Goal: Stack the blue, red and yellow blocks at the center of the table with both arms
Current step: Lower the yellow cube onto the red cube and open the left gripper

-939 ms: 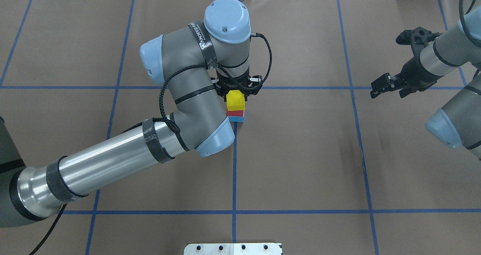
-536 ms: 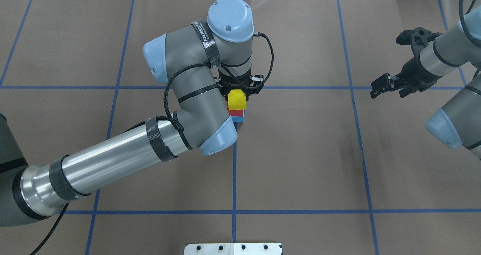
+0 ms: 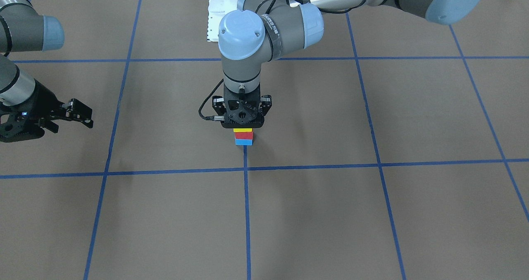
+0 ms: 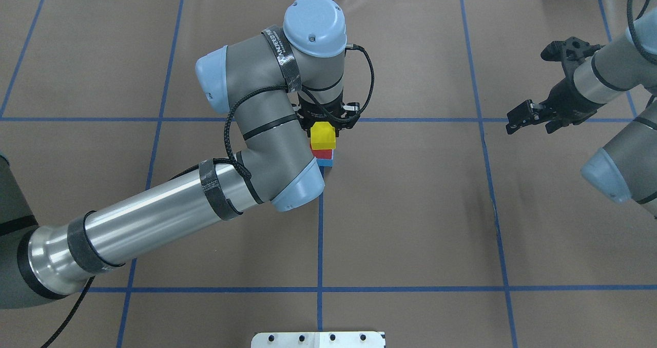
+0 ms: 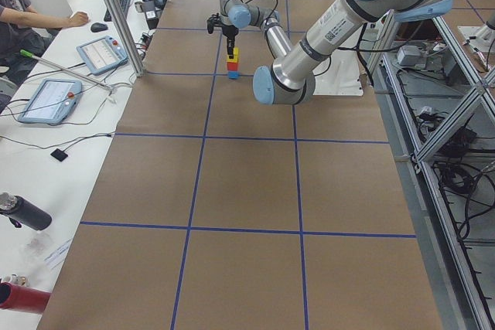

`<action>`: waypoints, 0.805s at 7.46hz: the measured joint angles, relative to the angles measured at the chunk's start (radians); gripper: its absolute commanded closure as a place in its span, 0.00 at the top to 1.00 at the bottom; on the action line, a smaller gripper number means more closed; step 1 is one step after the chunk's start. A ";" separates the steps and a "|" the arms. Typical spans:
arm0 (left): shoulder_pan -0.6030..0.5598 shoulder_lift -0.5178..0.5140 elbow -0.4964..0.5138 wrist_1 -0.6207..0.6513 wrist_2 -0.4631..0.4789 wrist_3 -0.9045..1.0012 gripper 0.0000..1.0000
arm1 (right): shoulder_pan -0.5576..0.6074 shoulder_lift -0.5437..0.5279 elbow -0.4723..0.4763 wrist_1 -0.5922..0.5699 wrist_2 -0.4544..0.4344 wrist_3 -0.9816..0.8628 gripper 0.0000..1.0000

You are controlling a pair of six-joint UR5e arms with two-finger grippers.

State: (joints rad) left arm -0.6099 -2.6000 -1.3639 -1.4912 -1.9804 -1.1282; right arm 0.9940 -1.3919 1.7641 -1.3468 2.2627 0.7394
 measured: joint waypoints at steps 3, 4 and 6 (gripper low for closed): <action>0.000 0.000 -0.001 0.007 0.000 0.006 0.00 | 0.000 -0.001 0.000 0.001 0.000 0.000 1.00; 0.000 0.000 -0.001 0.009 -0.001 0.007 0.00 | 0.000 -0.001 0.000 0.001 0.000 0.000 1.00; 0.000 0.000 -0.001 0.011 -0.001 0.006 0.00 | 0.000 -0.001 0.001 0.000 0.000 0.000 1.00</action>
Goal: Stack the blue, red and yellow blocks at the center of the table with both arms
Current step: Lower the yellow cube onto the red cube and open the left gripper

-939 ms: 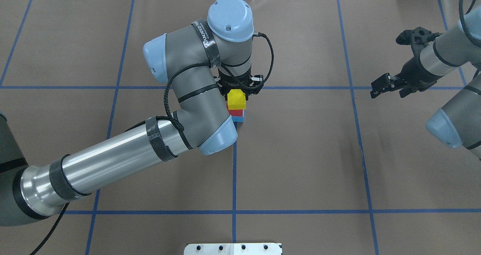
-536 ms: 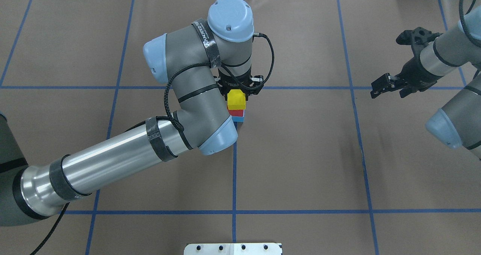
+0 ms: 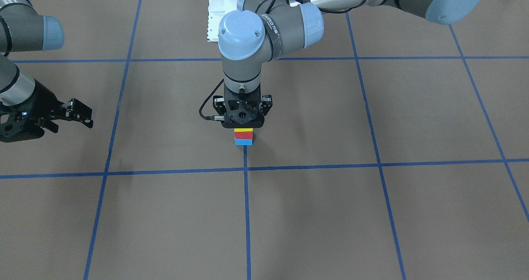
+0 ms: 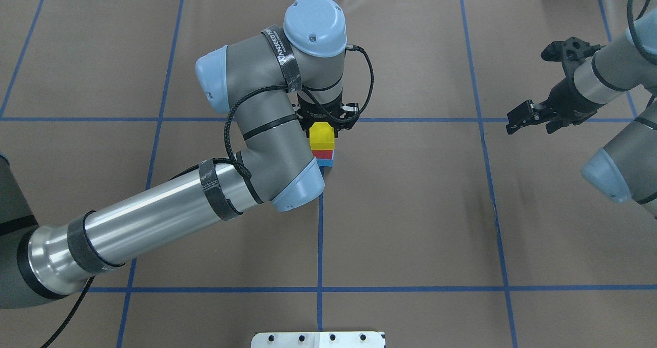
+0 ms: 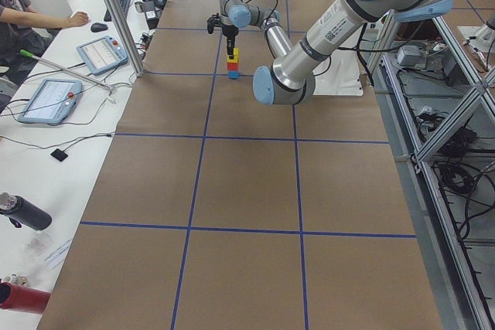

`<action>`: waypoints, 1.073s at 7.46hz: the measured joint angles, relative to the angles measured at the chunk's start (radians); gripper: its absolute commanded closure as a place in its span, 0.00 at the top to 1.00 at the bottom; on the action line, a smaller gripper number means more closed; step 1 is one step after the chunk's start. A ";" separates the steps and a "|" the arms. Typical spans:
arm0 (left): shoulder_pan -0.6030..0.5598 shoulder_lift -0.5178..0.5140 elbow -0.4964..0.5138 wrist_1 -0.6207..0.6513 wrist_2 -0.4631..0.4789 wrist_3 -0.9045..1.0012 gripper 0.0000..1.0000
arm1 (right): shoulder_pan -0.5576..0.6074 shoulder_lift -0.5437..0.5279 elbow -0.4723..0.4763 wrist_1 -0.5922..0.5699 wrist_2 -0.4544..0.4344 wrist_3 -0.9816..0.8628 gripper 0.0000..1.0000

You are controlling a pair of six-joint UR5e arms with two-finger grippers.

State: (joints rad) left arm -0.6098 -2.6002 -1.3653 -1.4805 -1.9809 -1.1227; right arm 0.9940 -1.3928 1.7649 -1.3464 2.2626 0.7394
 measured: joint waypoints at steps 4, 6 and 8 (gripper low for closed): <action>0.001 -0.001 0.000 0.000 0.000 -0.006 0.21 | 0.000 0.000 -0.001 0.000 0.000 0.000 1.00; 0.001 -0.001 0.000 0.000 -0.001 -0.008 0.76 | 0.000 0.000 -0.002 0.000 0.000 0.000 1.00; 0.001 -0.001 0.000 -0.001 0.000 -0.008 0.93 | 0.000 0.000 -0.002 0.000 0.000 0.000 1.00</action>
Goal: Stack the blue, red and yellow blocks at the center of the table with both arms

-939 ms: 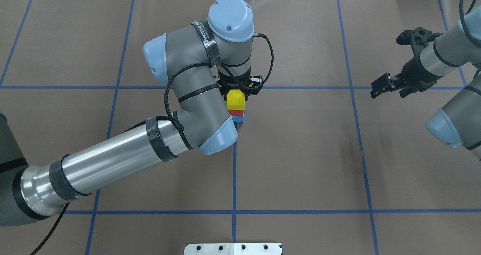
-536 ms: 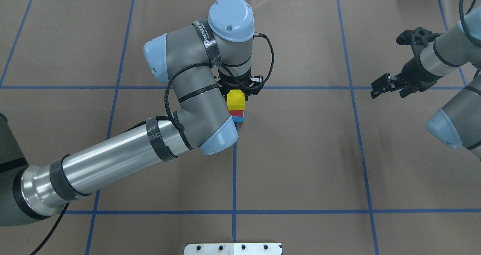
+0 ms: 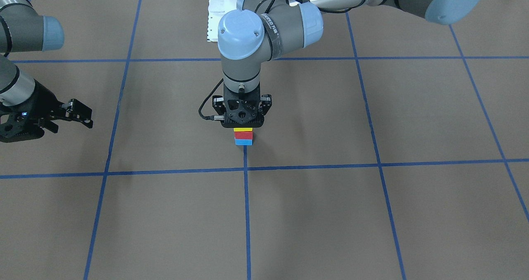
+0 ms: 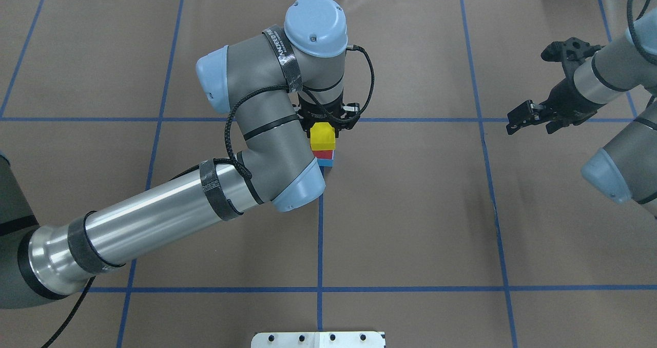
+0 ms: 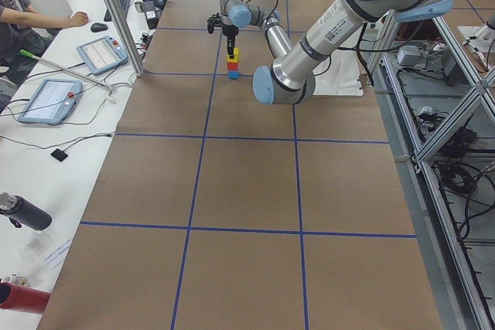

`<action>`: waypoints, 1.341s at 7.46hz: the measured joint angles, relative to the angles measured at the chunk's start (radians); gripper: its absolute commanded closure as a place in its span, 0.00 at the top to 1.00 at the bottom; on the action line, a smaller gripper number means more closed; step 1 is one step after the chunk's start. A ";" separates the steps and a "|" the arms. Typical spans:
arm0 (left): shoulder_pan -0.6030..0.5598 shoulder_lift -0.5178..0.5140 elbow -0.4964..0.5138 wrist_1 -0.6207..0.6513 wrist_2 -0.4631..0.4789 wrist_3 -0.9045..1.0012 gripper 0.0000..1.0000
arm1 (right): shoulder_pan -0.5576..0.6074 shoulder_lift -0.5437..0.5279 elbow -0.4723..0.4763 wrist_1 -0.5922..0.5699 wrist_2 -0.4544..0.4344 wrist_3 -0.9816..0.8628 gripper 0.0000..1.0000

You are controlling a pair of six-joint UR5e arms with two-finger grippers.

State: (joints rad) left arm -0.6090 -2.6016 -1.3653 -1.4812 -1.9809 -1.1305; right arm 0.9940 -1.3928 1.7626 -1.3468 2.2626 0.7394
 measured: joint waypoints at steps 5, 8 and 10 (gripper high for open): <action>0.003 -0.007 -0.003 0.003 0.017 -0.010 0.99 | -0.001 0.002 -0.003 0.000 0.000 0.001 1.00; -0.015 0.027 -0.165 0.130 0.011 -0.009 0.99 | 0.000 0.001 -0.004 0.000 0.001 -0.001 1.00; -0.070 0.249 -0.441 0.176 0.007 0.105 0.99 | 0.040 -0.004 0.001 -0.006 0.017 -0.009 1.00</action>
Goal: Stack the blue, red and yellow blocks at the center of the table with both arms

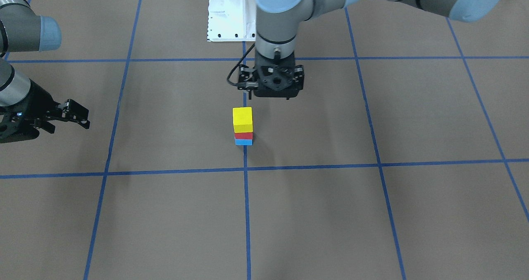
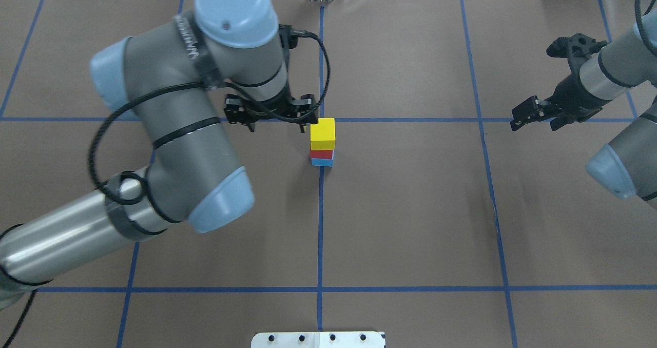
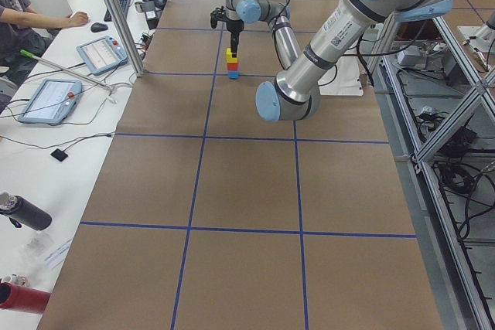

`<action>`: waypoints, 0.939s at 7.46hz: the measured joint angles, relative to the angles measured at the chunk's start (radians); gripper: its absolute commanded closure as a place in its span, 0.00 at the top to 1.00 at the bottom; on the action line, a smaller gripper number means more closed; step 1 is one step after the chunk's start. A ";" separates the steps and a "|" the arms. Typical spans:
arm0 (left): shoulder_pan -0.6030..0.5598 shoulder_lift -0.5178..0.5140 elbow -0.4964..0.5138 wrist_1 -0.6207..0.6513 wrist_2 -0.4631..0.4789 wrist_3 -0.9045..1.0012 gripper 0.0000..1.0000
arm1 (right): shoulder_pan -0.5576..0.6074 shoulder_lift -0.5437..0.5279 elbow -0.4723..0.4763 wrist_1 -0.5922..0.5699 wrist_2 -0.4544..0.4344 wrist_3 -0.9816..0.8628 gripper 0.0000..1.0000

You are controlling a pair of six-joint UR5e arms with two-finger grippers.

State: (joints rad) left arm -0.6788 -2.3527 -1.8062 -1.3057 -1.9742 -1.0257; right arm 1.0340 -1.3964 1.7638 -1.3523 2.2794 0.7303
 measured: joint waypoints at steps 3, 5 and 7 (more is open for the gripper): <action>-0.268 0.391 -0.220 0.000 -0.127 0.477 0.99 | 0.162 -0.069 0.005 -0.007 0.057 -0.103 1.00; -0.522 0.557 -0.158 -0.004 -0.249 0.866 0.99 | 0.272 -0.122 0.001 -0.052 0.086 -0.271 1.00; -0.700 0.613 -0.039 -0.001 -0.323 1.083 0.99 | 0.356 -0.106 -0.001 -0.235 0.083 -0.496 1.00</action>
State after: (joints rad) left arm -1.3789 -1.7397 -1.8457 -1.3069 -2.2975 0.0577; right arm 1.3904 -1.5025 1.7632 -1.5878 2.3625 0.2344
